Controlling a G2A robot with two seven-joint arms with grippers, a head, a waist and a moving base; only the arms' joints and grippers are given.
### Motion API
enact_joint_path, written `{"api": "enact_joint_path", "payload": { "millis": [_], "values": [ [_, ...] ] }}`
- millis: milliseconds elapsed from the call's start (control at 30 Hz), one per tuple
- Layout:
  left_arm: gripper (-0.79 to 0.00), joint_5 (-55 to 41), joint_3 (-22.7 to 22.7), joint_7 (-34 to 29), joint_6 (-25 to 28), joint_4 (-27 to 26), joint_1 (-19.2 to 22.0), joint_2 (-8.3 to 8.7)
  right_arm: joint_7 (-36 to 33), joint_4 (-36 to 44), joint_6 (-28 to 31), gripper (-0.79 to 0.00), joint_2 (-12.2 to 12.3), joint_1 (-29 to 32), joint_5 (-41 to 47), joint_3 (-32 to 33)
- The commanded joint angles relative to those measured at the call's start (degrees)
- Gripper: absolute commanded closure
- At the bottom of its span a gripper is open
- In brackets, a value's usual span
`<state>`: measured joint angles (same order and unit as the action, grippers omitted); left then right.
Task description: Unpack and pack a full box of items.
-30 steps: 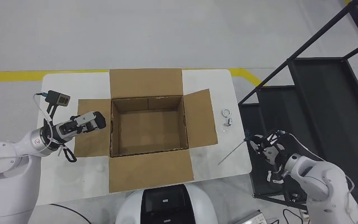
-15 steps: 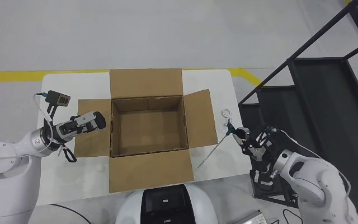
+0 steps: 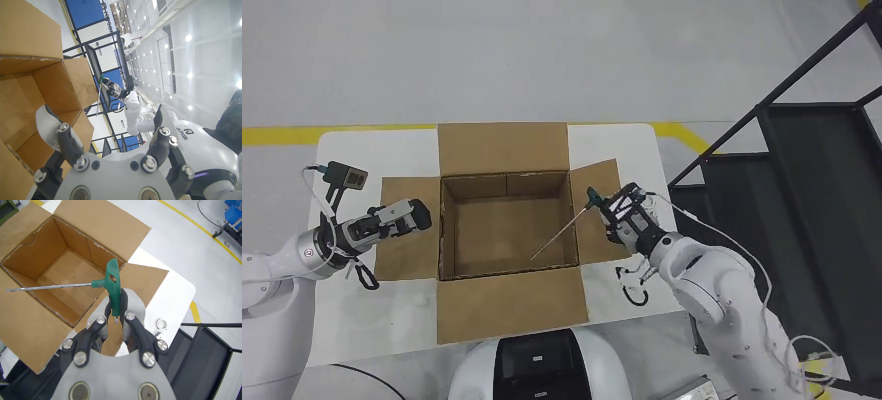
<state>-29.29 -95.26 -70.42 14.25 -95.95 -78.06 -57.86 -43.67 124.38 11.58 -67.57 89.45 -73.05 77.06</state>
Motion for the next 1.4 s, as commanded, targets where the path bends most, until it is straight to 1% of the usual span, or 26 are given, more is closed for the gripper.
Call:
{"api": "enact_joint_path", "payload": {
  "millis": [0,167,333,367,400,433,467,600,667,733,867,967,1033,1100,1200,1267,1333,1367],
  "values": [
    [-0.785,0.0,0.0,0.0,0.0,0.0,0.0,0.0,-1.3,-2.5,-4.1,0.0,-0.5,-3.0,-1.8,-4.7],
    [-0.785,0.0,0.0,0.0,0.0,0.0,0.0,0.0,-3.0,-9.0,-11.7,0.0,-2.2,-9.6,-5.4,-14.0],
    [-0.785,0.0,0.0,0.0,0.0,0.0,0.0,0.0,-4.0,-14.4,-17.6,0.0,-3.9,-14.4,-8.1,-20.3],
    [-0.785,0.0,0.0,0.0,0.0,0.0,0.0,0.0,-4.5,-15.4,-18.8,-0.055,-4.2,-15.3,-8.1,-21.1],
    [-0.785,0.0,0.0,0.0,0.0,0.0,0.0,0.0,-4.9,-16.4,-19.9,-0.292,-4.5,-16.1,-8.1,-21.9],
    [-0.785,0.0,0.0,0.0,0.0,0.0,0.0,0.0,-5.4,-17.4,-20.5,-0.767,-4.8,-16.9,-8.0,-22.5],
    [-0.785,0.0,0.0,0.0,0.0,0.0,0.0,0.0,-5.9,-18.1,-21.0,-0.785,-5.0,-17.5,-8.0,-23.0],
    [-0.785,0.0,0.0,0.0,0.0,0.0,0.0,0.0,-6.6,-18.1,-20.3,-0.785,-5.3,-17.7,-6.7,-22.9],
    [-0.785,0.0,0.0,0.0,0.0,0.0,0.0,0.0,-6.2,-15.5,-18.6,-0.785,-5.0,-15.9,-5.1,-20.9],
    [-0.785,0.0,0.0,0.0,0.0,0.0,0.0,0.0,-5.6,-11.2,-16.0,-0.785,-4.3,-12.7,-3.1,-17.5],
    [-0.785,0.0,0.0,0.0,0.0,0.0,0.0,0.0,-2.7,-0.5,-10.5,-0.785,-2.5,-3.6,3.1,-6.3],
    [-0.785,0.0,0.0,0.0,0.0,0.0,0.0,0.0,2.5,6.3,-7.0,-0.785,-1.6,4.5,10.8,5.1],
    [-0.785,0.0,0.0,0.0,0.0,0.0,0.0,0.0,6.6,8.1,-5.9,-0.785,-1.3,9.0,15.1,13.5],
    [-0.785,0.0,0.0,0.0,0.0,0.0,0.0,0.0,11.0,7.9,-5.8,-0.785,-1.2,12.4,18.5,20.8],
    [-0.785,0.0,0.0,0.0,0.0,0.0,0.0,0.0,14.1,5.0,-6.4,-0.785,-1.2,14.3,21.4,27.9],
    [-0.785,0.0,0.0,0.0,0.0,0.0,0.0,0.0,14.3,1.8,-6.9,-0.785,-1.1,13.5,22.5,29.7],
    [-0.785,0.0,0.0,0.0,0.0,0.0,0.0,0.0,13.6,-2.1,-7.7,-0.785,-1.0,11.7,22.5,30.2],
    [-0.785,0.0,0.0,0.0,0.0,0.0,0.0,0.0,13.1,-4.0,-8.0,-0.77,-0.9,10.6,21.8,29.8]
  ]
}}
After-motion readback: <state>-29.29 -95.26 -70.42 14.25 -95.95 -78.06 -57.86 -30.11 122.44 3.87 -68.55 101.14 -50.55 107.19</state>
